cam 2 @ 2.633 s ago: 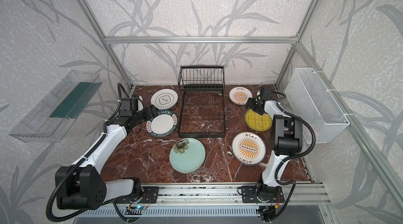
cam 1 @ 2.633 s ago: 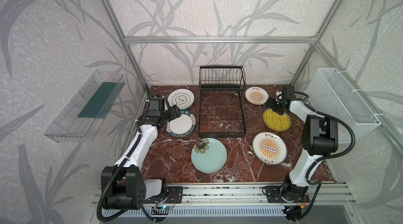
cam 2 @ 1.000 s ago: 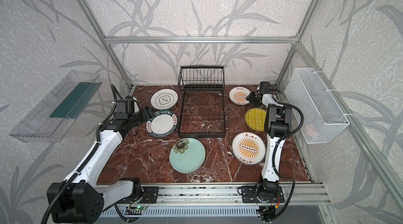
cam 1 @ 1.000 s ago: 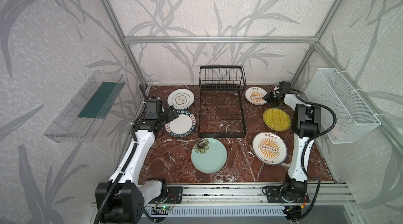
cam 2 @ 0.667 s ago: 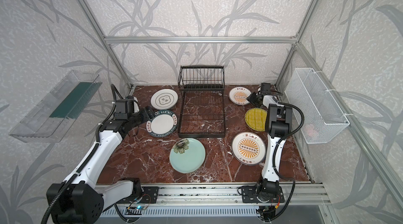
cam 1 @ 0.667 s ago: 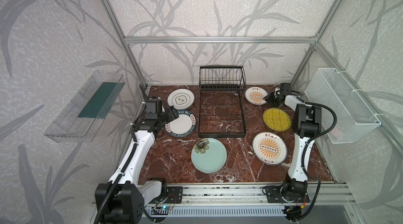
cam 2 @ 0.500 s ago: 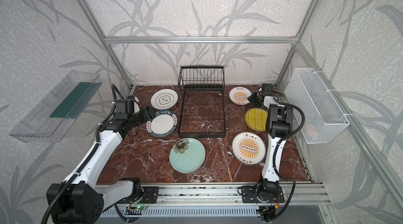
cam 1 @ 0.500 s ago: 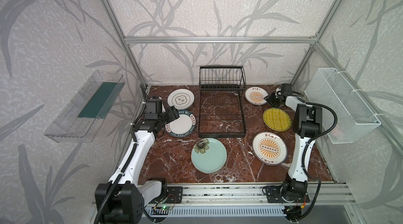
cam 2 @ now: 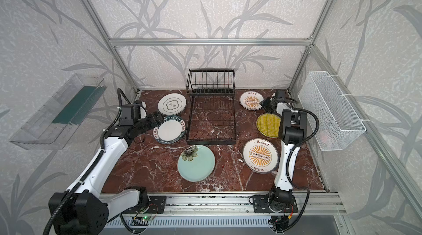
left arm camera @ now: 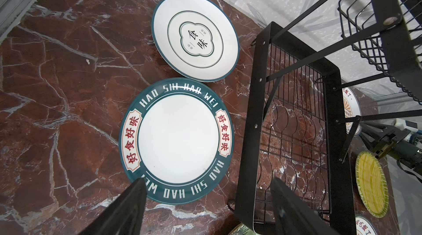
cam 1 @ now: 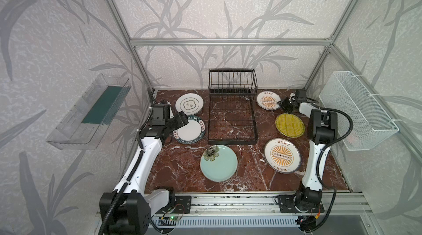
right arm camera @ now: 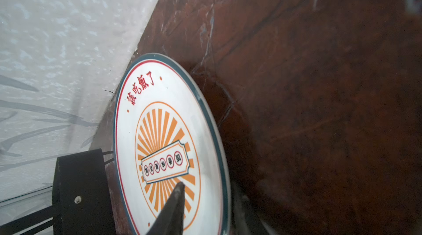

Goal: Load plates into a dish rack
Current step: Pick up the plate from the top-right of the table.

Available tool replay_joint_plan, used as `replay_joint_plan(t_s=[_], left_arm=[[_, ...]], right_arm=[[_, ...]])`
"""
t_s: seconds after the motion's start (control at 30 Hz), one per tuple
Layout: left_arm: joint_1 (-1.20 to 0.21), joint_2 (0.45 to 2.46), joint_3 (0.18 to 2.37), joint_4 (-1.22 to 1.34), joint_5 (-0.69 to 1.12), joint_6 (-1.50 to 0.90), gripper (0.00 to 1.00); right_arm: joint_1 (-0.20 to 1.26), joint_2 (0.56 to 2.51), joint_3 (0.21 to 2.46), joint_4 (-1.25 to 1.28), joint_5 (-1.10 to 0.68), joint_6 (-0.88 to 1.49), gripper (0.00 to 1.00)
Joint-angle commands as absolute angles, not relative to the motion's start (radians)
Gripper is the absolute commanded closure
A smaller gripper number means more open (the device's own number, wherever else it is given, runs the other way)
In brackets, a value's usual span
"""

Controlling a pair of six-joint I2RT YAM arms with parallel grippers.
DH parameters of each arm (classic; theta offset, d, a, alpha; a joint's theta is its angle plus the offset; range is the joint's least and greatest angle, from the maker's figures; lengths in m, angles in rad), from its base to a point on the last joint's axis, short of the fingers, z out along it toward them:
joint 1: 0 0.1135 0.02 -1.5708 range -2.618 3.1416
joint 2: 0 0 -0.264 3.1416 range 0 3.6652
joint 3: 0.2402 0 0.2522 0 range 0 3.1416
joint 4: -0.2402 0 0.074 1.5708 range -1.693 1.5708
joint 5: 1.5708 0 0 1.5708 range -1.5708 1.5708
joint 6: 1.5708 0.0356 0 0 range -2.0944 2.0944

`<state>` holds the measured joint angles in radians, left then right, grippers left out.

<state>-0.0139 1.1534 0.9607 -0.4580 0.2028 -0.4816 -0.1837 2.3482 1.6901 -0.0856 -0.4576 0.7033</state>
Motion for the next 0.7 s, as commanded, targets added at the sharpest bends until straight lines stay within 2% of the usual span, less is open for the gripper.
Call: replay_joint_plan(t_s=[0.0, 0.27, 0.67], left_arm=[[-0.020, 1.152, 0.996, -0.481, 0.205, -0.464, 0.17], [-0.021, 1.145, 1.001, -0.479, 0.209, -0.463, 0.17], [-0.021, 1.139, 1.016, -0.497, 0.206, -0.450, 0.19]], right_arm=[[-0.188, 2.402, 1.661, -0.119, -0.454, 0.727, 0.67], [-0.188, 2.402, 1.657, -0.118, -0.462, 0.736, 0.71], [-0.188, 2.409, 1.659, -0.118, -0.468, 0.735, 0.87]])
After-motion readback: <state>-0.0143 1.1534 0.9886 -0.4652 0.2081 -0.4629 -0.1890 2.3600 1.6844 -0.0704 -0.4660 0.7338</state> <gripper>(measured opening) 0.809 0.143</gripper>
